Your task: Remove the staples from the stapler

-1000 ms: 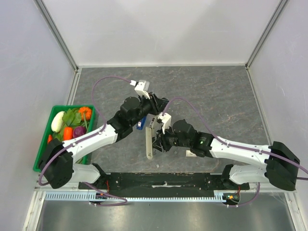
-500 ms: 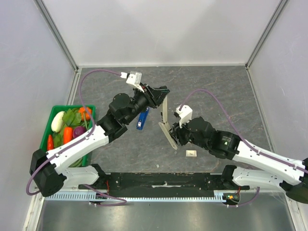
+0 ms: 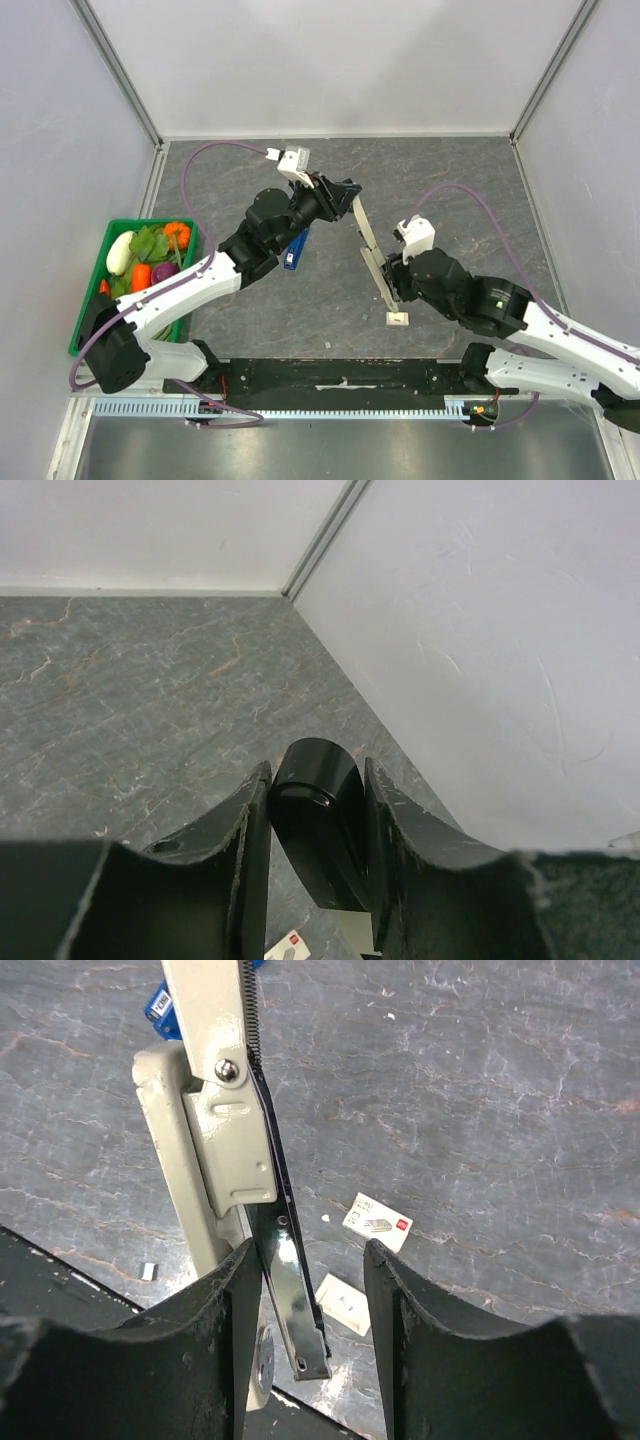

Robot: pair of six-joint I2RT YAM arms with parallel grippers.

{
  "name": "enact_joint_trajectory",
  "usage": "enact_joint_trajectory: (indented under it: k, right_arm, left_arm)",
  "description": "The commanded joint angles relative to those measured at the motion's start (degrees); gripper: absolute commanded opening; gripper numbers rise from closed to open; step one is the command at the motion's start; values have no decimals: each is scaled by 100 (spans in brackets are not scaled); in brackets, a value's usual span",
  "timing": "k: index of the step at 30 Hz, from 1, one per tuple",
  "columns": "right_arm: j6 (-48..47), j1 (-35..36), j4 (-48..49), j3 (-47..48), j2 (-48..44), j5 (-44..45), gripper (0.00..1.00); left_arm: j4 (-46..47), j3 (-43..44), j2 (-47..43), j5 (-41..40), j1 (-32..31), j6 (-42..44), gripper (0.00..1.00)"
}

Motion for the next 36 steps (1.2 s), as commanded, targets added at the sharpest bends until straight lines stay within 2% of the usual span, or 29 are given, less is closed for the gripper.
enact_joint_trajectory:
  k: [1, 8, 13, 20, 26, 30, 36]
  right_arm:
    - [-51, -79, 104, 707, -542, 393, 52]
    - [-640, -79, 192, 952, -586, -1479, 60]
    - [-711, -88, 25, 1129, -498, -1613, 62]
    - [-570, -88, 95, 1024, -209, -1464, 62]
    - [-403, -79, 376, 681, -147, -1517, 62]
    - [-368, -79, 473, 567, -120, -1587, 62]
    - [-341, -79, 517, 391, -120, -1561, 62]
  left_arm:
    - [-391, 65, 49, -138, 106, 1127, 2]
    - [-250, 47, 40, 627, 97, 1513, 2]
    - [-346, 38, -48, 637, 88, 1654, 2]
    - [-855, 275, 66, -469, 62, 1724, 2]
    - [-1576, 706, 681, -1594, -70, 2120, 2]
    - [-1875, 846, 1120, -1955, -114, 2120, 2]
    - [-2560, 1268, 1920, -2009, -193, 1918, 2]
